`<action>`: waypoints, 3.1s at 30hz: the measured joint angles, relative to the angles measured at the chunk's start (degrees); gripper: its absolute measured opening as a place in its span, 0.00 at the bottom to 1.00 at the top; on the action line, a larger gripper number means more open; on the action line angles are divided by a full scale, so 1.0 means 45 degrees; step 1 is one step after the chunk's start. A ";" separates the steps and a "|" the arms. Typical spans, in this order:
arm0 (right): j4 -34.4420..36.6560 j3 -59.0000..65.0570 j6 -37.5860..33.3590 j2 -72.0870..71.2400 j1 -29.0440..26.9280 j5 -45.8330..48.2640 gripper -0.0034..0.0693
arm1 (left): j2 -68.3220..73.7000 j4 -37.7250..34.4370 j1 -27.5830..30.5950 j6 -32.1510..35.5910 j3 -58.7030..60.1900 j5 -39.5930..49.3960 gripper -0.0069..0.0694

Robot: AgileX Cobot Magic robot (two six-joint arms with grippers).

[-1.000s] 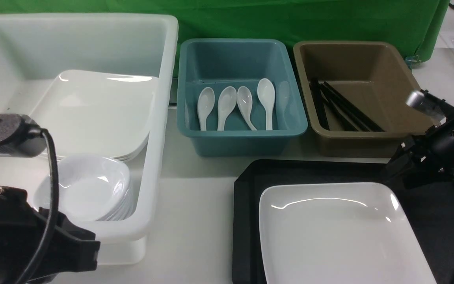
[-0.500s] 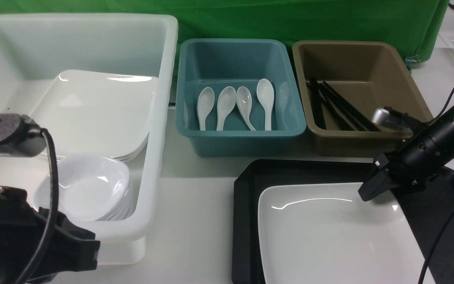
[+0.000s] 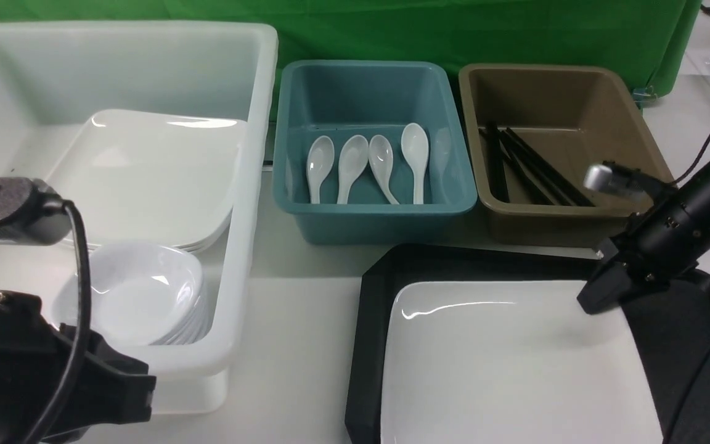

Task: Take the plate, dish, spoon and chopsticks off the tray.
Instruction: Use the right arm to grab a plate from the dinner plate, then use the right arm to put the plate into the large storage box on the left

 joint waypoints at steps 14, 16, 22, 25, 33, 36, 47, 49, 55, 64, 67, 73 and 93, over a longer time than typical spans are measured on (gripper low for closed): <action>-0.0584 0.0040 0.0502 -0.4563 0.0024 0.0154 0.13 | 0.0000 0.0246 0.0000 -0.0524 0.0000 0.0000 0.10; -0.0783 0.0077 0.0502 -0.5084 0.0024 0.0267 0.13 | 0.0000 0.0597 0.0000 -0.1077 0.0000 0.0204 0.10; -0.0935 0.0077 0.0750 -0.6172 0.0024 0.0543 0.13 | 0.0000 0.2322 0.0000 -0.2429 -0.0038 0.1275 0.10; -0.0935 0.0077 0.0884 -0.6606 0.0024 0.0543 0.13 | 0.0000 0.3464 0.0000 -0.3109 -0.0038 0.1966 0.10; -0.0961 -0.0738 0.1290 -0.6980 0.0024 0.0952 0.13 | 0.0000 0.4085 0.0000 -0.3643 -0.0038 0.2054 0.10; -0.0961 -0.1827 0.1639 -0.6980 0.0024 0.1159 0.13 | 0.0016 0.3498 0.0000 -0.3686 -0.0038 0.1036 0.10; -0.0626 -0.5497 0.2558 -0.5993 0.0687 0.1417 0.13 | 0.2214 0.0154 0.0038 -0.1247 -0.0051 -0.2198 0.10; -0.0626 -0.6169 0.2798 -0.5580 0.0984 0.1466 0.13 | 0.2476 0.0071 0.0420 -0.1160 -0.0051 -0.2353 0.10; -0.0615 -0.8633 0.3653 -0.3769 0.2242 0.1540 0.13 | 0.2524 -0.1567 0.4408 0.1378 -0.0051 -0.2311 0.10; 0.0275 -1.2296 0.4822 -0.0501 0.4311 -0.0285 0.13 | 0.0858 -0.5844 1.1034 0.5938 -0.0051 -0.1997 0.10; 0.0801 -1.2627 0.4848 0.0276 0.4832 -0.1523 0.13 | 0.0279 -0.5993 1.1861 0.6098 -0.0051 -0.1797 0.10; 0.1252 -1.2740 0.4808 0.1826 0.6380 -0.4790 0.13 | -0.1242 -0.6053 1.3028 0.6458 -0.0051 -0.1279 0.10; 0.1258 -1.2740 0.3400 0.5432 0.8877 -1.0050 0.13 | -0.2617 -0.5920 1.3064 0.6405 -0.0051 0.0191 0.10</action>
